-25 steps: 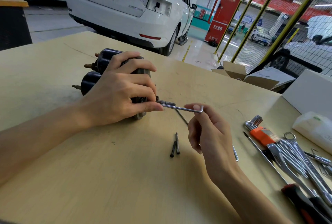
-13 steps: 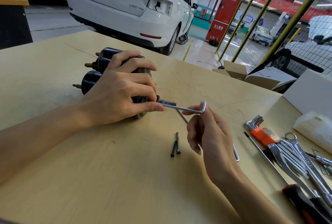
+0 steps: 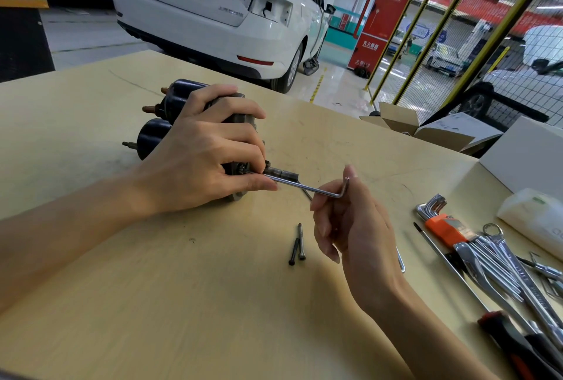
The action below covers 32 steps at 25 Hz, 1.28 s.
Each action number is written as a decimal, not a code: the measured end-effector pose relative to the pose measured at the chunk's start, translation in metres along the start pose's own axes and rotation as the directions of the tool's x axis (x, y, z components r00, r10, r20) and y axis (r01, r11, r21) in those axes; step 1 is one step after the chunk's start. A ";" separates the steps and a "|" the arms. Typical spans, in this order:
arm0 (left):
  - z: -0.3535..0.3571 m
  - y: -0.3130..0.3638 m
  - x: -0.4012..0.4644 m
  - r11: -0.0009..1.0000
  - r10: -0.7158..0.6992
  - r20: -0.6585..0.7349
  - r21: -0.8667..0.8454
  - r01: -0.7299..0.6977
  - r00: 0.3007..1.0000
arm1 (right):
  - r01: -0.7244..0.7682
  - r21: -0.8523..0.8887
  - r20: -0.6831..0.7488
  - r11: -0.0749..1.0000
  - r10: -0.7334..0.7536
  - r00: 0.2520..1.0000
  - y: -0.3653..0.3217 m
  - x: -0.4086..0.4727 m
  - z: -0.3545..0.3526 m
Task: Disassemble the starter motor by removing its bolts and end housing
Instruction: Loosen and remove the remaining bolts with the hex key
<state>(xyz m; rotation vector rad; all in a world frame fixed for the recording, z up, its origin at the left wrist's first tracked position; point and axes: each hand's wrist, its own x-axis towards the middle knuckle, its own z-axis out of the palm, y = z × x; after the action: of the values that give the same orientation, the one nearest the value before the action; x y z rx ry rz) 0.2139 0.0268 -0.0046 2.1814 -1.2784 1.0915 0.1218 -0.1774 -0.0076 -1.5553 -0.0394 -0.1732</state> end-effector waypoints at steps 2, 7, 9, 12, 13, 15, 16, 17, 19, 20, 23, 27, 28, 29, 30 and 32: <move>0.000 0.000 0.000 1.000 -0.001 0.001 0.001 0.001 1.000 | 0.003 0.008 0.012 1.000 -0.003 1.000 0.001 0.001 0.000; -0.001 0.001 0.000 1.000 -0.003 0.003 0.005 0.003 1.000 | -0.002 0.034 0.028 0.999 0.001 1.000 0.003 0.003 -0.001; -0.001 0.001 0.000 1.000 -0.006 0.006 0.005 0.006 1.000 | 0.005 0.040 0.029 0.999 -0.006 1.000 0.003 0.003 -0.001; -0.001 0.001 0.000 1.000 -0.005 0.005 0.004 0.005 1.000 | 0.015 0.041 0.022 0.999 -0.016 1.000 0.003 0.002 -0.001; -0.001 0.001 0.000 1.000 -0.004 0.005 0.005 0.004 1.000 | 0.016 0.042 0.021 0.999 -0.017 1.000 0.003 0.002 -0.001; -0.001 0.001 0.000 1.000 -0.004 0.007 0.005 0.004 1.000 | 0.015 0.043 0.023 0.999 -0.016 1.000 0.002 0.002 -0.001; -0.001 0.001 0.000 1.000 -0.004 0.009 0.005 0.004 1.000 | 0.014 0.041 0.025 0.999 -0.015 1.000 0.001 0.002 -0.001; 0.000 0.001 0.000 1.000 -0.004 0.011 0.005 0.004 1.000 | 0.015 0.039 0.028 0.999 -0.016 0.999 0.001 0.001 -0.001; 0.000 0.001 0.000 1.000 0.002 0.010 0.008 -0.002 1.000 | 0.026 0.041 0.035 0.999 -0.028 0.999 0.000 0.000 -0.001; 0.000 0.001 0.000 1.000 0.004 0.008 0.008 -0.004 1.000 | 0.035 0.045 0.040 0.998 -0.036 0.999 0.000 -0.001 -0.002; 0.001 0.000 0.000 1.000 0.004 0.008 0.008 -0.004 1.000 | 0.048 0.061 0.049 0.997 -0.051 0.997 0.000 -0.002 -0.002; 0.001 0.000 0.000 1.000 0.008 -0.002 0.017 -0.008 1.000 | 0.058 0.046 0.052 0.997 -0.060 0.997 0.001 -0.002 -0.002; 0.001 -0.001 -0.001 1.000 0.009 -0.005 0.018 -0.009 1.000 | 0.057 0.043 0.050 0.997 -0.059 0.997 0.001 -0.002 -0.002; 0.001 -0.001 -0.001 1.000 0.010 -0.006 0.018 -0.010 1.000 | 0.056 0.040 0.049 0.998 -0.058 0.997 0.002 -0.002 -0.003; 0.001 -0.001 -0.001 1.000 0.013 -0.007 0.019 -0.013 1.000 | 0.057 0.038 0.049 0.998 -0.058 0.997 0.002 -0.002 -0.002; 0.001 -0.001 -0.001 1.000 0.016 -0.009 0.019 -0.016 1.000 | 0.059 0.037 0.048 0.998 -0.061 0.997 0.003 -0.002 -0.002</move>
<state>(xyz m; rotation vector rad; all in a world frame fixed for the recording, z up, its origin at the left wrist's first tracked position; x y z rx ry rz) 0.2149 0.0269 -0.0064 2.1804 -1.2889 1.1228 0.1201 -0.1796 -0.0104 -1.5239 -0.1276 -0.1809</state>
